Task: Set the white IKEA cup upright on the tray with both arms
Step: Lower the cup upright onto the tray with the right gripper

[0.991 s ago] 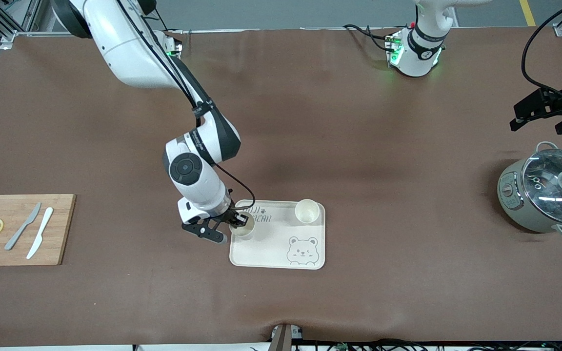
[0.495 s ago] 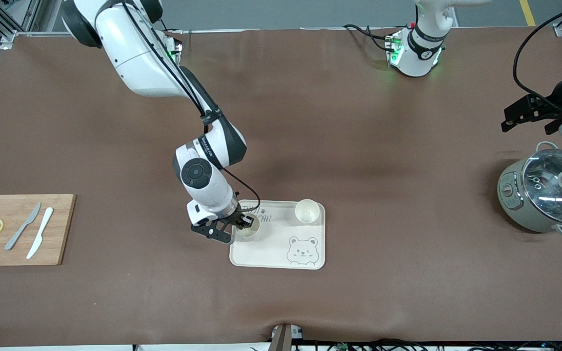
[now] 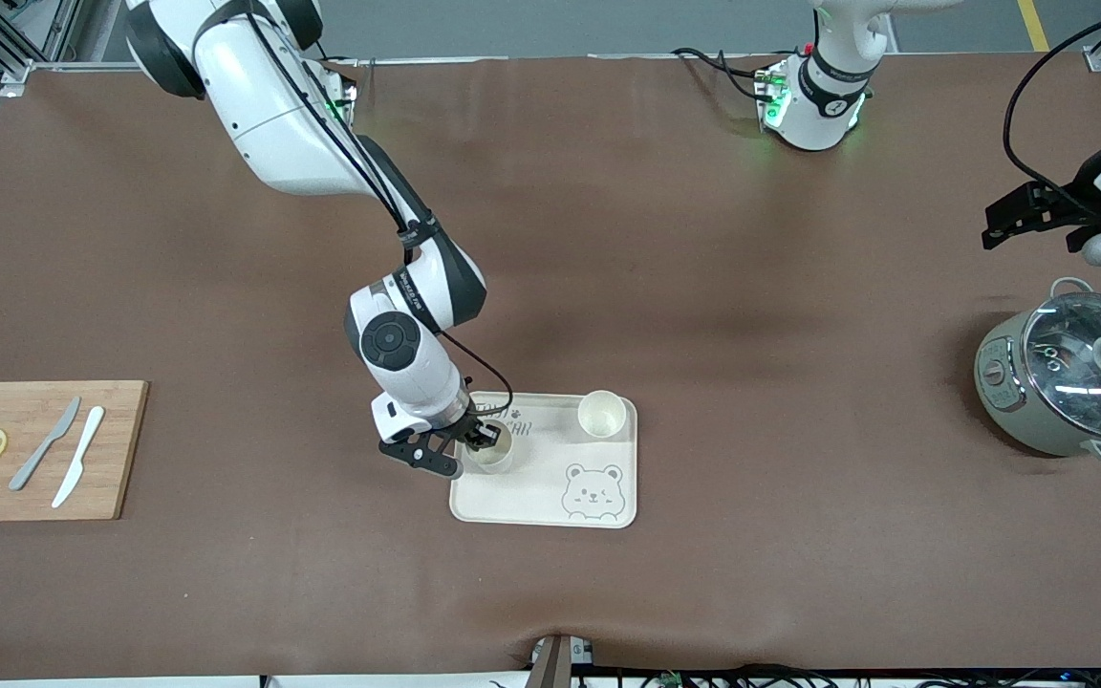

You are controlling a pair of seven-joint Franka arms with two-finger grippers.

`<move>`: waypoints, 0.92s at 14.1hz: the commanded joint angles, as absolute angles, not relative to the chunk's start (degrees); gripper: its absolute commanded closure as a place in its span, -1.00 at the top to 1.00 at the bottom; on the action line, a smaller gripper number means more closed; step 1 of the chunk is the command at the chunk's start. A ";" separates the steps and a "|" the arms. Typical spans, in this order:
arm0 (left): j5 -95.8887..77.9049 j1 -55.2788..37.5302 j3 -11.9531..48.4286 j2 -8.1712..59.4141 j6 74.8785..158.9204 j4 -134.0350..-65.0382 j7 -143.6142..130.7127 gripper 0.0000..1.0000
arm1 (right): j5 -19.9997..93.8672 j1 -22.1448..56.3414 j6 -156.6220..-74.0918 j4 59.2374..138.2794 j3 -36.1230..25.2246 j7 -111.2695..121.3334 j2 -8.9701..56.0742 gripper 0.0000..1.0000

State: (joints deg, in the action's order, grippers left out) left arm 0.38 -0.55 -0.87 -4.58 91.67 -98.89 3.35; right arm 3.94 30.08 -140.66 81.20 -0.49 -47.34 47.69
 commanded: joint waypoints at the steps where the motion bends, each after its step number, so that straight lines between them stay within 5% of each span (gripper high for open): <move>1: 1.49 -0.26 -0.88 -6.24 91.32 -100.28 3.87 1.00 | 2.90 30.76 -140.98 79.45 -1.14 -49.13 49.04 -1.00; 8: 2.55 0.53 -0.70 -6.07 91.58 -99.67 3.96 1.00 | 2.81 30.85 -142.12 79.54 -1.14 -49.13 49.39 -1.00; 9: 2.55 0.53 -0.70 -5.89 91.76 -99.67 3.96 1.00 | 2.81 30.85 -142.21 79.54 -1.14 -49.13 49.39 -0.86; 10: 2.55 0.53 -0.62 -5.89 91.93 -99.67 3.96 1.00 | 2.81 30.85 -142.21 79.54 -1.14 -49.13 49.39 -0.41; 11: 2.55 0.53 -0.62 -5.80 92.11 -99.67 3.96 1.00 | 2.81 30.85 -142.29 79.54 -1.14 -49.13 49.39 0.27; 13: 2.55 0.53 -0.62 -5.89 92.11 -99.67 3.96 1.00 | 2.81 31.11 -142.38 79.54 -1.23 -49.13 49.39 0.96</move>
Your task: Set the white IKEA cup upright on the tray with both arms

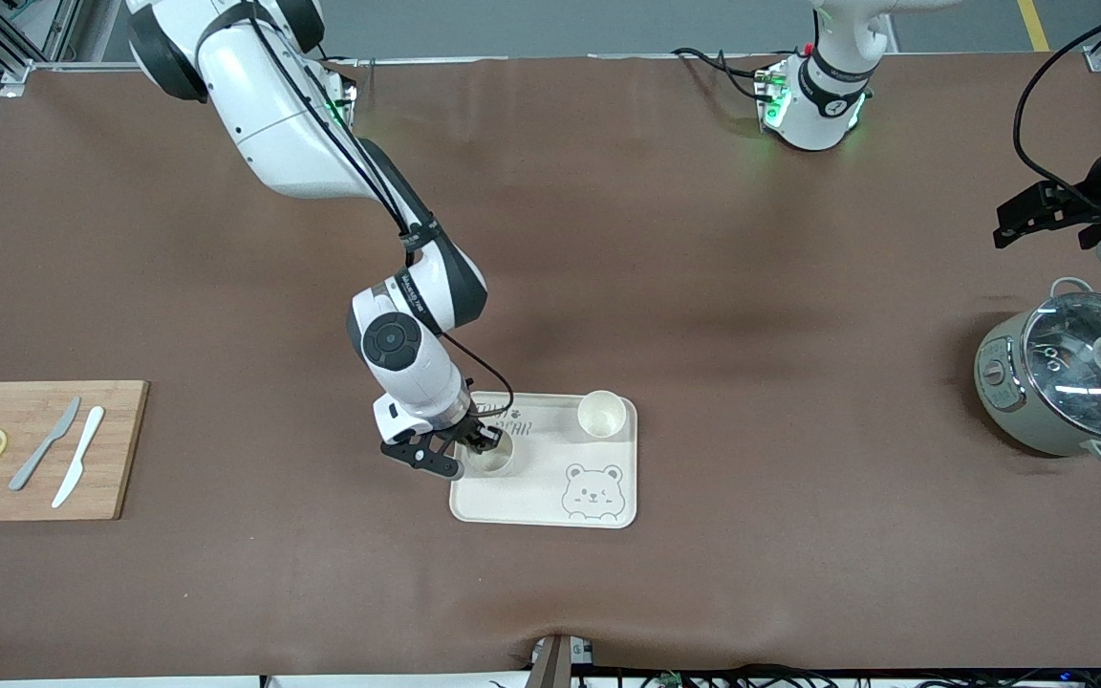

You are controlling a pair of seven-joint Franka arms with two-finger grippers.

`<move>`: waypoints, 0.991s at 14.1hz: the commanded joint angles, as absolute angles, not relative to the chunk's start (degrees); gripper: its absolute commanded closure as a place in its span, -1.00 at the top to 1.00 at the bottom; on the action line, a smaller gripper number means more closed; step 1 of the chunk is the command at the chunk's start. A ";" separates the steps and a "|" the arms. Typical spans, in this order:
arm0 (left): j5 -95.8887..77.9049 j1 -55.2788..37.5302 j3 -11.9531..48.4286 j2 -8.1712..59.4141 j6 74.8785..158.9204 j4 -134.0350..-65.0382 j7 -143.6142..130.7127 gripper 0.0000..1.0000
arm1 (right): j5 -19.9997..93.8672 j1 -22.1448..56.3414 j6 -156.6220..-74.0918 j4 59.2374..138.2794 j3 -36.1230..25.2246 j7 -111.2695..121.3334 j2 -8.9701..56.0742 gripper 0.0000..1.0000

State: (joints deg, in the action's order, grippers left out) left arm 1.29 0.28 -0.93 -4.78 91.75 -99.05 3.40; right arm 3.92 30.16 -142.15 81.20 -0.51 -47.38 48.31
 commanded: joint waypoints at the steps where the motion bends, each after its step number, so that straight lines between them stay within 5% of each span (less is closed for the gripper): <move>1: 2.55 0.53 -0.62 -5.89 92.11 -99.67 3.96 1.00 | 2.73 31.20 -142.73 79.54 -1.32 -49.13 49.39 1.00; 14: 2.55 0.44 -0.26 -5.54 92.72 -99.49 2.81 1.00 | 3.16 30.41 -135.37 79.01 -1.14 -48.60 44.31 1.00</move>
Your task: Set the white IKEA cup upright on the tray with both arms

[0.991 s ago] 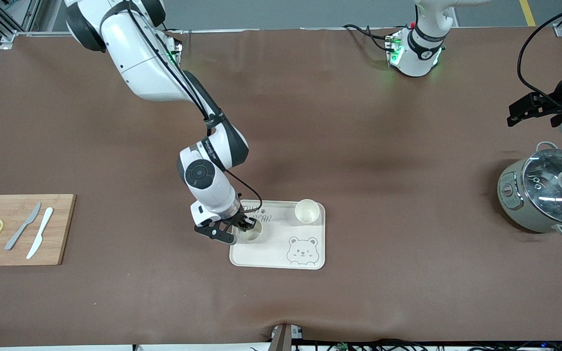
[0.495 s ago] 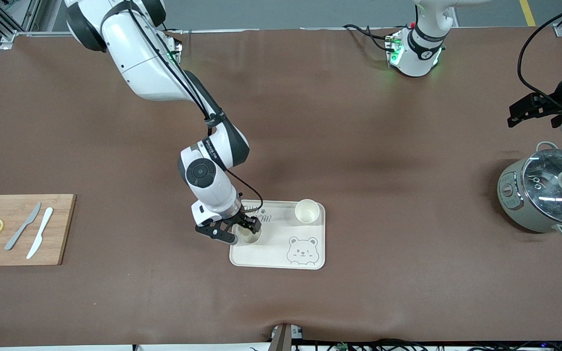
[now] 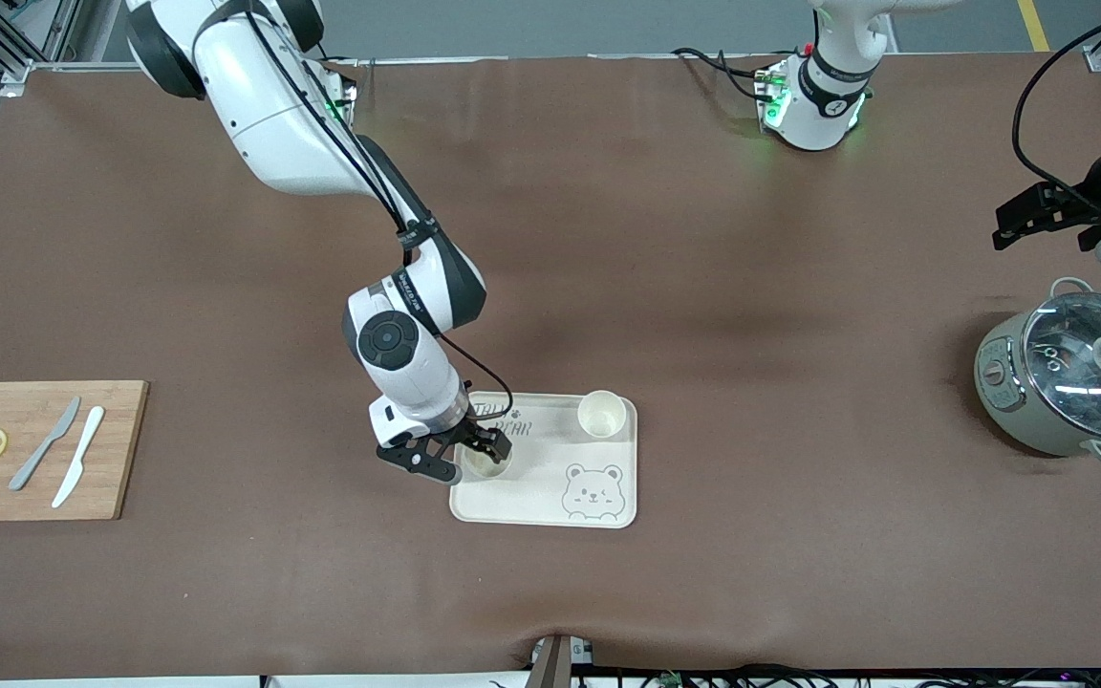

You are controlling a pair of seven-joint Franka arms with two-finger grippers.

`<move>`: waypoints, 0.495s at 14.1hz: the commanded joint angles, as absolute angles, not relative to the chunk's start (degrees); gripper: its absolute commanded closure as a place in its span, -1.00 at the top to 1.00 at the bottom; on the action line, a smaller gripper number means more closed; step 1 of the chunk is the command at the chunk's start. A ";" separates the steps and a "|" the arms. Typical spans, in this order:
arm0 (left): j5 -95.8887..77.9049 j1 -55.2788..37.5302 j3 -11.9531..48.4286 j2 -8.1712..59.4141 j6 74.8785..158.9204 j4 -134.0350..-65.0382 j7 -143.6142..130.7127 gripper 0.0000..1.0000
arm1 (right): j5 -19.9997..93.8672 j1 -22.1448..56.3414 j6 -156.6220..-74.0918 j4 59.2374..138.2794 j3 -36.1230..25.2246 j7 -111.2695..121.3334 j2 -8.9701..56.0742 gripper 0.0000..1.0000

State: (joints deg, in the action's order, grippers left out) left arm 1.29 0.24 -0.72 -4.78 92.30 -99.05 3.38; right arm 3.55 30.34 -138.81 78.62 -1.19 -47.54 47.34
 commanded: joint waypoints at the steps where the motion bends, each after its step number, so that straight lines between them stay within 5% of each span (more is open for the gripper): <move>1: 2.46 0.44 -0.26 -5.54 92.64 -99.49 2.90 1.00 | 3.16 30.41 -132.74 79.01 -1.14 -48.69 42.73 1.00; 7: 2.55 0.44 -0.26 -5.54 92.72 -99.32 2.99 1.00 | 3.78 29.19 -108.78 79.36 -0.88 -43.89 26.49 1.00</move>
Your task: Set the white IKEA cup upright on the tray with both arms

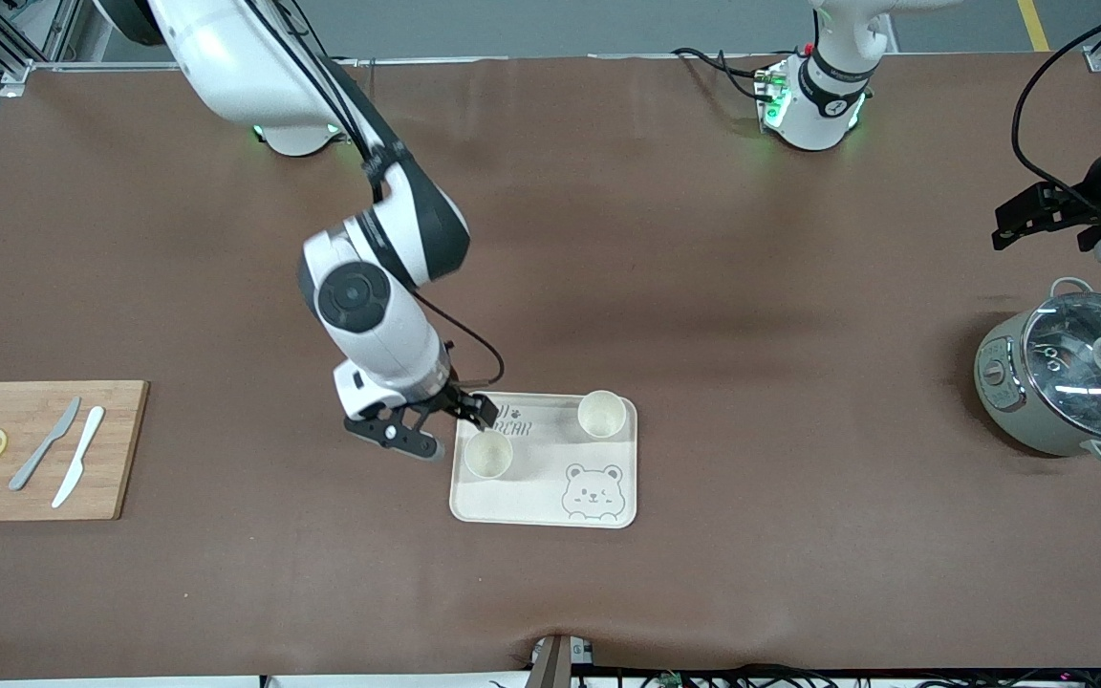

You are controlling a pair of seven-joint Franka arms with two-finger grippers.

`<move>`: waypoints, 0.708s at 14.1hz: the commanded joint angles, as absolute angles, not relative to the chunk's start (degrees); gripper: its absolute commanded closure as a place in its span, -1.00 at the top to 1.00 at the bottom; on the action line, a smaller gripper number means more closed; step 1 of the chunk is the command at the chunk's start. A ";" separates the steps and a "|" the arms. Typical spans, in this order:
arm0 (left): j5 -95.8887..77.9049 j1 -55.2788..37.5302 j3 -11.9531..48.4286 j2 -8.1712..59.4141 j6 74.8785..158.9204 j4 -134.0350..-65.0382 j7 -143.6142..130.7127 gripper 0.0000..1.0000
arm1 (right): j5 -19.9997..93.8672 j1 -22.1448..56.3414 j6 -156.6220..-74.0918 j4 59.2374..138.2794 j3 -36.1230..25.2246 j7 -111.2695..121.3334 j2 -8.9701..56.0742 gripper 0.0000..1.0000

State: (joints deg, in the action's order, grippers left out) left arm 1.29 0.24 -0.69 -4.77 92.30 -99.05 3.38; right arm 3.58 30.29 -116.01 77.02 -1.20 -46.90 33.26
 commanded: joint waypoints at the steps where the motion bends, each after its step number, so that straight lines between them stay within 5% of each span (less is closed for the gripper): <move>1: 2.46 0.44 -0.26 -5.36 92.81 -99.06 2.90 1.00 | 4.13 27.61 -103.41 79.54 -0.88 -39.94 23.32 1.00; 5: 2.46 0.44 -0.26 -5.27 92.81 -98.79 2.73 1.00 | 4.13 17.96 -89.32 82.07 -1.14 -20.71 12.77 1.00; 10: 2.46 0.35 -0.26 -5.27 92.55 -98.79 2.64 1.00 | 2.21 5.74 -86.57 89.62 -1.32 -5.56 2.40 1.00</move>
